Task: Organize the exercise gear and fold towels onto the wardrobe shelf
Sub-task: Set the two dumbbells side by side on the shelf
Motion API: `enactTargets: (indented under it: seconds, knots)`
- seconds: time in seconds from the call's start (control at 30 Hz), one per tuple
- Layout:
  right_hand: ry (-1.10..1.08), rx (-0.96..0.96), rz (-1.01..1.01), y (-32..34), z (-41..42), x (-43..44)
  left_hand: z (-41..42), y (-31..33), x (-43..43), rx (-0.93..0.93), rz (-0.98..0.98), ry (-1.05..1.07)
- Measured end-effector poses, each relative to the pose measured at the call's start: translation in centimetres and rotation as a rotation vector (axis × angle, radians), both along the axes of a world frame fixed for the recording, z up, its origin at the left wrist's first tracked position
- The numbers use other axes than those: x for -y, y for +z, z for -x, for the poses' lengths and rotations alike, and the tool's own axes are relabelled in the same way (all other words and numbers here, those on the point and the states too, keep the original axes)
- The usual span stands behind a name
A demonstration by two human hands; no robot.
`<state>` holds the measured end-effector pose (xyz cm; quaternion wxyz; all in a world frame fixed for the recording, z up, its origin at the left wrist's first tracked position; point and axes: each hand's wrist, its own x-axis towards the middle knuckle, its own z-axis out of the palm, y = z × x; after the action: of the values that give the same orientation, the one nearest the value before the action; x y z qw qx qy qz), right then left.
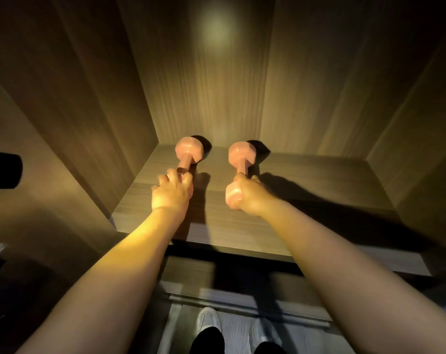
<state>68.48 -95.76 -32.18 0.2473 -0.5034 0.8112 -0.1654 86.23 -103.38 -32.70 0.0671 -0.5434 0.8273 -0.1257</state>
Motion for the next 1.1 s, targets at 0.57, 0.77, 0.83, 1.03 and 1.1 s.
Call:
enactTargets:
  seconds: [0.57, 0.77, 0.83, 1.03, 1.1]
  knots:
    - [0.154, -0.111, 0.020, -0.3, -1.3, 3.2, -2.2, -0.7, 7.1, 0.028, 0.057, 0.057]
    - [0.182, -0.146, -0.016, -0.9, -1.0, 3.6, -2.5, -1.2, 8.6, 0.047, 0.115, 0.067]
    - [0.188, -0.151, -0.009, -1.0, -1.0, 3.7, -2.6, -1.2, 9.2, 0.078, 0.134, 0.068]
    - [0.206, -0.158, 0.002, -1.2, -0.8, 3.9, -3.4, -1.4, 10.6, 0.136, 0.155, 0.056]
    - [0.211, -0.157, 0.005, -1.2, -0.9, 4.0, -4.0, -1.5, 11.0, 0.139, 0.147, 0.055]
